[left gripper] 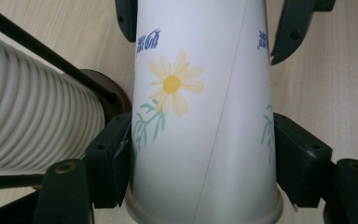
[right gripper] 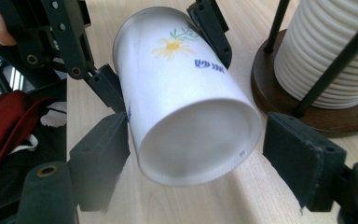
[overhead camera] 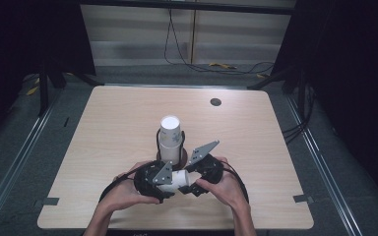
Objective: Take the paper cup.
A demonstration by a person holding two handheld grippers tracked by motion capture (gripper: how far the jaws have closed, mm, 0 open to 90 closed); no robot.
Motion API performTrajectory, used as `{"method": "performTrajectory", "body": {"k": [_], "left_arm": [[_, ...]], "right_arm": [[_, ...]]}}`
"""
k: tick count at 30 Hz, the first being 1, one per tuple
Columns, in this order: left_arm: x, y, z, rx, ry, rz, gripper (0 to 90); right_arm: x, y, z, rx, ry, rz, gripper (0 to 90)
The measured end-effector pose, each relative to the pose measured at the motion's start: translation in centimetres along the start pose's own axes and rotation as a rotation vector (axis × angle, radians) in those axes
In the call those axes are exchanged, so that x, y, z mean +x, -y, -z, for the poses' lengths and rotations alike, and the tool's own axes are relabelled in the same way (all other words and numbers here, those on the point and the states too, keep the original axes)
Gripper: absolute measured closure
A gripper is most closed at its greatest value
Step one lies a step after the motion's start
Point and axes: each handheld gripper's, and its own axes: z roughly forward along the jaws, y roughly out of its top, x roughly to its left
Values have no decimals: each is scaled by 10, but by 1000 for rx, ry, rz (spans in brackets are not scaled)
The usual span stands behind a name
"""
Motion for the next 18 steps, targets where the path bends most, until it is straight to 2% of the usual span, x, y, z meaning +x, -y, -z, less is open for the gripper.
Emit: {"method": "performTrajectory", "body": {"k": [8,14,18], "left_arm": [[-3,-2,-1,-2,-1,-13,298],[-4,-2,0,-29,-4,-13,298],[-5,-1,-1,-28,-4,-19,296]], "right_arm": [[-1,-4,-4,32,-45,-5,235],[-1,-6,-5,24,-78,5,276],[-1,-7,-5,23,-89,6,301]]}}
